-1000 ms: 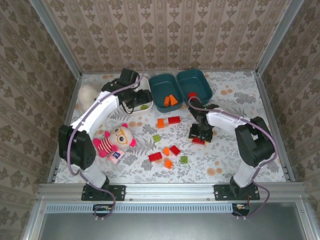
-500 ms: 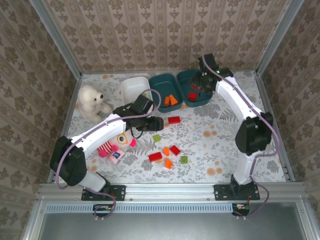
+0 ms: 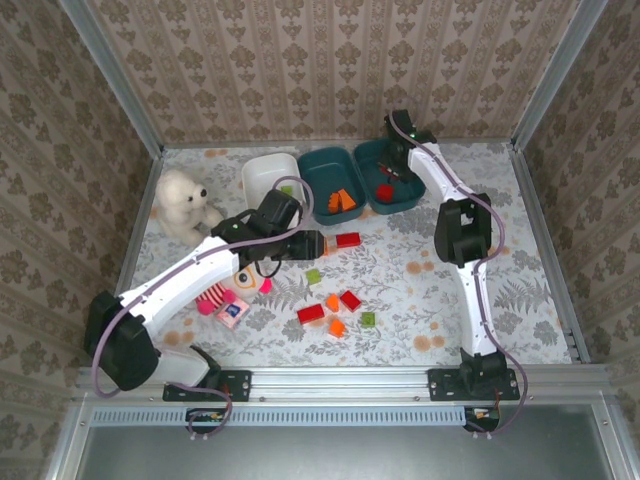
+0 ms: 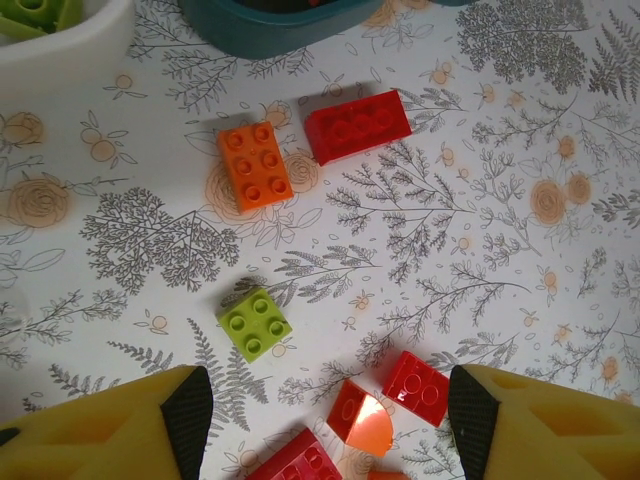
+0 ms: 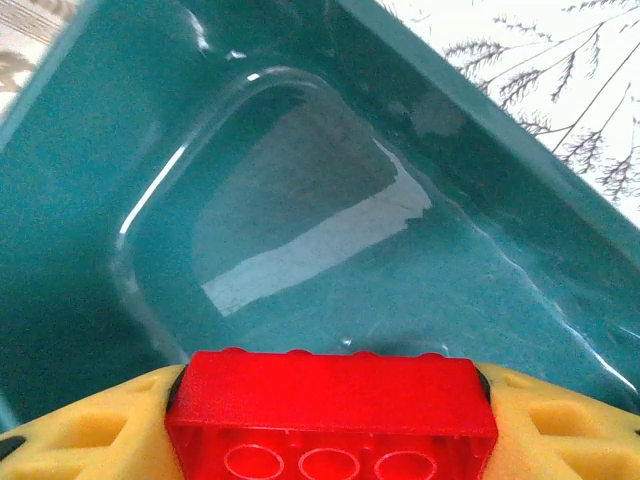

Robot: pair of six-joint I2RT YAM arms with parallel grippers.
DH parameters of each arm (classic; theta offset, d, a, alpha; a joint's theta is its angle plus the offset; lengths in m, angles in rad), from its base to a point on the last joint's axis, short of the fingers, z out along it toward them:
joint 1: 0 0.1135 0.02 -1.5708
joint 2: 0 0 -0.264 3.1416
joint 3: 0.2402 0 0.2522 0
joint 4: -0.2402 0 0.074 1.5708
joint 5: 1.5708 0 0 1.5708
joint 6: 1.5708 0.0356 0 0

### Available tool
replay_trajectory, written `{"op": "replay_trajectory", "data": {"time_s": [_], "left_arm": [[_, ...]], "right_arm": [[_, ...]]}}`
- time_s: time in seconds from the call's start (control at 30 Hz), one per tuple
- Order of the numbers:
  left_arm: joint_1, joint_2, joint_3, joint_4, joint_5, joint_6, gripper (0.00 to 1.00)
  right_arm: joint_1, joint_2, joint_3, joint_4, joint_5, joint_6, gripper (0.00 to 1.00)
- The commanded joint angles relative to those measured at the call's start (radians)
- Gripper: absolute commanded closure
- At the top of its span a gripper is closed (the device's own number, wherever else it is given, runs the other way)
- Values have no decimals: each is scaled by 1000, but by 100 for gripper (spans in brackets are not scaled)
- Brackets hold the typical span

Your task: Sort the legos into containers by color

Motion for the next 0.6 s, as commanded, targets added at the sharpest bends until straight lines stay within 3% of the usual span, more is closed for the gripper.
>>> {"op": "replay_trajectory", "data": {"time_s": [0.0,0.2,0.43,0.57], "left_arm": [[-5,-32,-19,-37,-33,-9,33],[-3,-42,-14,-52,-41,5,33],[3,-22,-11,-57,-31,33,33],[15,-38,5,-76,-40,48,32]], "right_arm": [[-3,48,62,-102,4,-20,47],[18,50,80,-182,-34,-53,44],[17,7,92,-250,-43,-67,15],[15,-66,121,-258,-25,-92,7]]}}
